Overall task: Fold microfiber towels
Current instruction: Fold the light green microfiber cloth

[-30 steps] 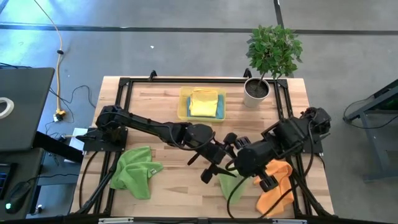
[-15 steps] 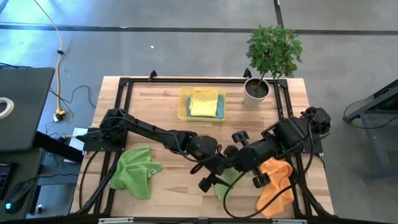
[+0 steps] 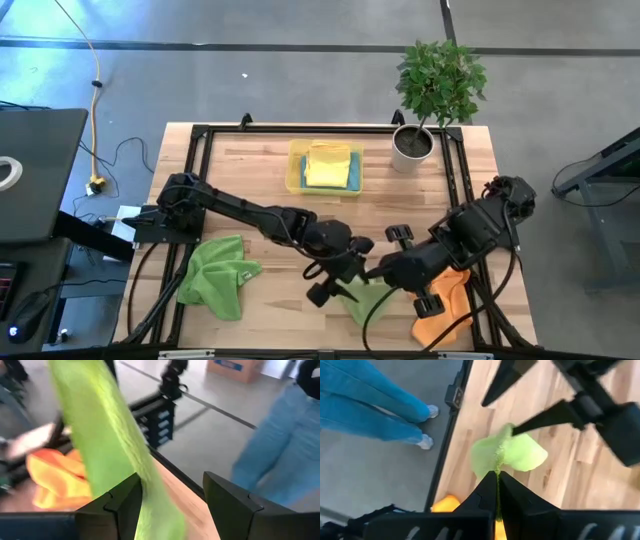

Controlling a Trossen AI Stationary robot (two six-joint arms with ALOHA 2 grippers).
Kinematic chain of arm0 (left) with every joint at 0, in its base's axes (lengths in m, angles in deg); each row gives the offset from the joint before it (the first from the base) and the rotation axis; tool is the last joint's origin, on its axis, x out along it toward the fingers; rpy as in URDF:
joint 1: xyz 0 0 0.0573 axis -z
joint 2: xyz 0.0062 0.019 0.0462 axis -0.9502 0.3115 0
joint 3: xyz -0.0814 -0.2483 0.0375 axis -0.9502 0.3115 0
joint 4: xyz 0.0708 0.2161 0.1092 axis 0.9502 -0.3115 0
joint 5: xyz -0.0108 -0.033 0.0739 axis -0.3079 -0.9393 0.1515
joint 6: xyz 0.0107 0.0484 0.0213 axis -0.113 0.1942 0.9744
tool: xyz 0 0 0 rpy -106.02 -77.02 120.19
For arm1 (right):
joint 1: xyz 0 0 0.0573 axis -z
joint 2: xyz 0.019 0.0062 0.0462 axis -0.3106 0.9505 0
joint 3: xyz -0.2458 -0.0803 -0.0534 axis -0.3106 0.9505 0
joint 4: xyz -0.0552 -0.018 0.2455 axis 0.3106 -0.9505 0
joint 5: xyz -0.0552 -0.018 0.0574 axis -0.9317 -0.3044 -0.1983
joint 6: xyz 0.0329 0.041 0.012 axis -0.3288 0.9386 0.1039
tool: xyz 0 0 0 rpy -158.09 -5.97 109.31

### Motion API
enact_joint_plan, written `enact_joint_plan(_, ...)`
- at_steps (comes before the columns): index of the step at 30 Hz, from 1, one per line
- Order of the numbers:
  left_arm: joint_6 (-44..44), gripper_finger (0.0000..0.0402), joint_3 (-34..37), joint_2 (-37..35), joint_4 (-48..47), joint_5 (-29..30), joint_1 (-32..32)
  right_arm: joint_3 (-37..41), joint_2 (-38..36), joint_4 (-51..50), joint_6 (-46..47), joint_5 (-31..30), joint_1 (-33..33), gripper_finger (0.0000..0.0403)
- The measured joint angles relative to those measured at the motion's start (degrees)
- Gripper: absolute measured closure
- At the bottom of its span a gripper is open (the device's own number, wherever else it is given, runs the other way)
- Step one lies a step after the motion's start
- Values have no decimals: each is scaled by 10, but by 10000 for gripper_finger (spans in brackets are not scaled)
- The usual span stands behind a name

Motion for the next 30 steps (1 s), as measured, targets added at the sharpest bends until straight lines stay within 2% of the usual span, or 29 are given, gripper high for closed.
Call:
enact_joint_plan(6,-11,204,0,0,-34,-26,0,0,0,0,0,-47,-4,403)
enact_joint_plan(15,-60,204,0,0,-123,-28,3,0,0,0,-14,-140,-4,403)
enact_joint_plan(17,-63,204,0,0,-121,-10,3,0,0,0,-34,-136,-5,403)
enact_joint_plan(22,-51,204,-6,0,-83,120,3,0,0,0,-35,-105,-16,403)
enact_joint_plan(24,-42,204,-17,0,-56,153,2,0,0,0,-32,-101,-22,403)
enact_joint_plan(30,10,204,-21,0,24,156,2,1,0,0,-30,-101,-34,403)
